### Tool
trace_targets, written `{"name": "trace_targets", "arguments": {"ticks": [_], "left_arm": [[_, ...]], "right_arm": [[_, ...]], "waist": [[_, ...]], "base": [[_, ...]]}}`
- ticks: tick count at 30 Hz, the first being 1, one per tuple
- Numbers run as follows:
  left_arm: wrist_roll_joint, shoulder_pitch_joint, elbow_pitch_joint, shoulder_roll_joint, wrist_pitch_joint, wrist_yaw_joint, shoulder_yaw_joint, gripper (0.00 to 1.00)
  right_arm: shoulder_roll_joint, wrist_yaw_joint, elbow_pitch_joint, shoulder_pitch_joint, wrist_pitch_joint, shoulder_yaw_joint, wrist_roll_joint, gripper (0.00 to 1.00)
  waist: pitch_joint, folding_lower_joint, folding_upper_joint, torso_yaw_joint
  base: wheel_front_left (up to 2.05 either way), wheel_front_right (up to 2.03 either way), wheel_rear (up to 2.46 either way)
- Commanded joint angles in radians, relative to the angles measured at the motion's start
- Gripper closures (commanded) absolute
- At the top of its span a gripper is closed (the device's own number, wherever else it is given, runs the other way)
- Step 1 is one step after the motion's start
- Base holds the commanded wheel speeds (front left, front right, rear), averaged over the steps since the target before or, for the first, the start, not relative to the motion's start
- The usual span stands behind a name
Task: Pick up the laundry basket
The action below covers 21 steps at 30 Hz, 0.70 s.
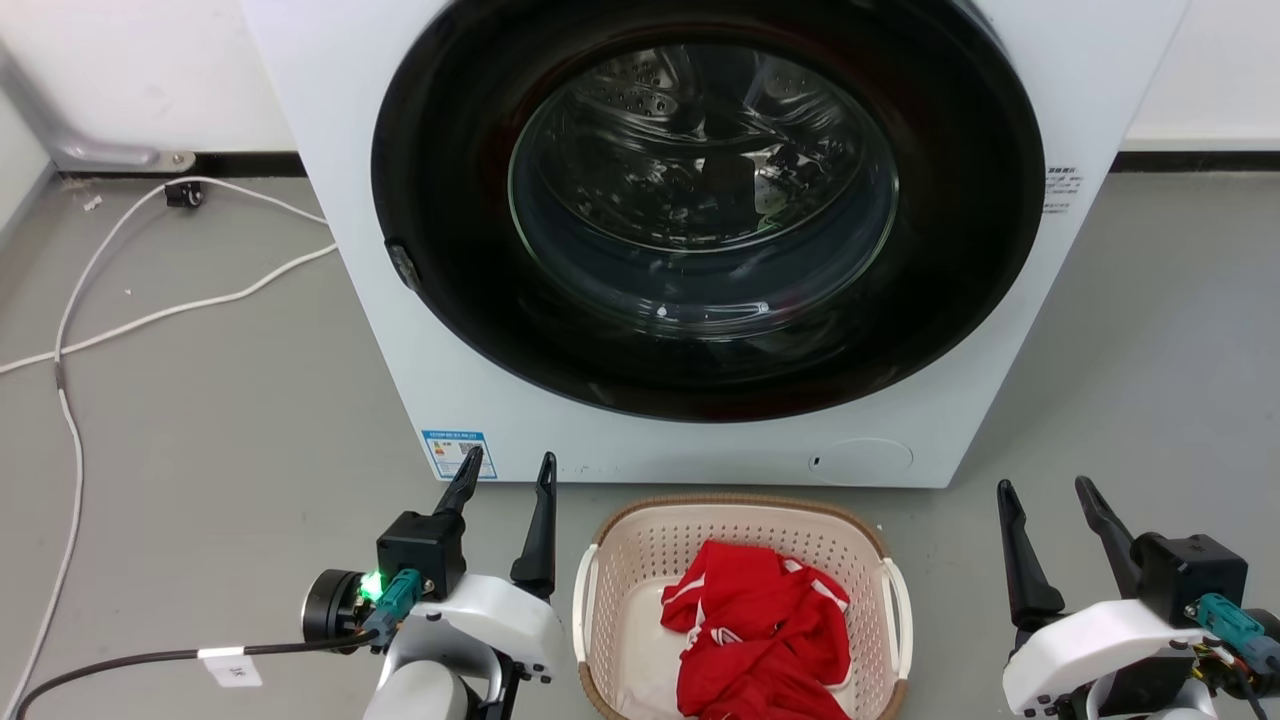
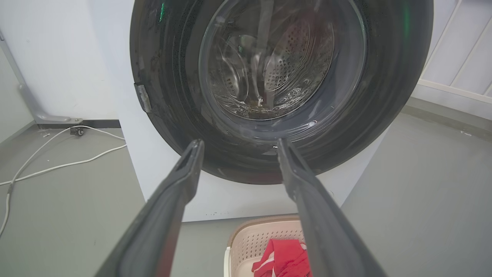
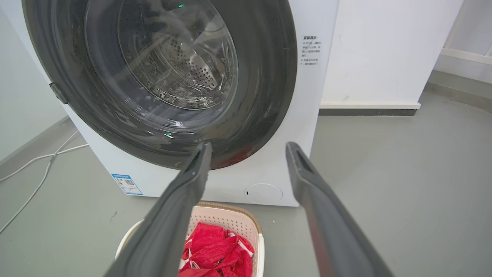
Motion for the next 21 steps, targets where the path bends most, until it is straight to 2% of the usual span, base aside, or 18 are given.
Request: {"name": "trace_targets", "arguments": {"ticks": [1, 8, 12, 21], "left_arm": [[0.006, -0.011, 0.006, 0.0, -0.004, 0.001, -0.001, 0.0], [-0.012, -0.042, 0.056, 0.0, -0.004, 0.005, -0.035, 0.0], [-0.036, -0.093, 0.113, 0.0, -0.004, 0.016, -0.067, 0.0], [-0.108, -0.264, 0.353, 0.001, -0.002, 0.012, -0.124, 0.0]], "right_arm": [[0.002, 0.0, 0.007, 0.003, 0.007, -0.003, 0.007, 0.0], [0.002, 0.0, 0.057, -0.017, 0.029, -0.001, 0.012, 0.0], [0.002, 0.0, 0.104, -0.056, 0.025, -0.003, 0.019, 0.0], [0.002, 0.0, 0.265, -0.191, 0.003, -0.004, 0.037, 0.0]], "waist": [[0.01, 0.0, 0.0, 0.0], [0.099, 0.0, 0.0, -0.006], [0.208, 0.0, 0.0, -0.013], [0.42, 0.0, 0.0, -0.043]], "base": [[0.0, 0.0, 0.0], [0.0, 0.0, 0.0], [0.0, 0.0, 0.0], [0.0, 0.0, 0.0]]}}
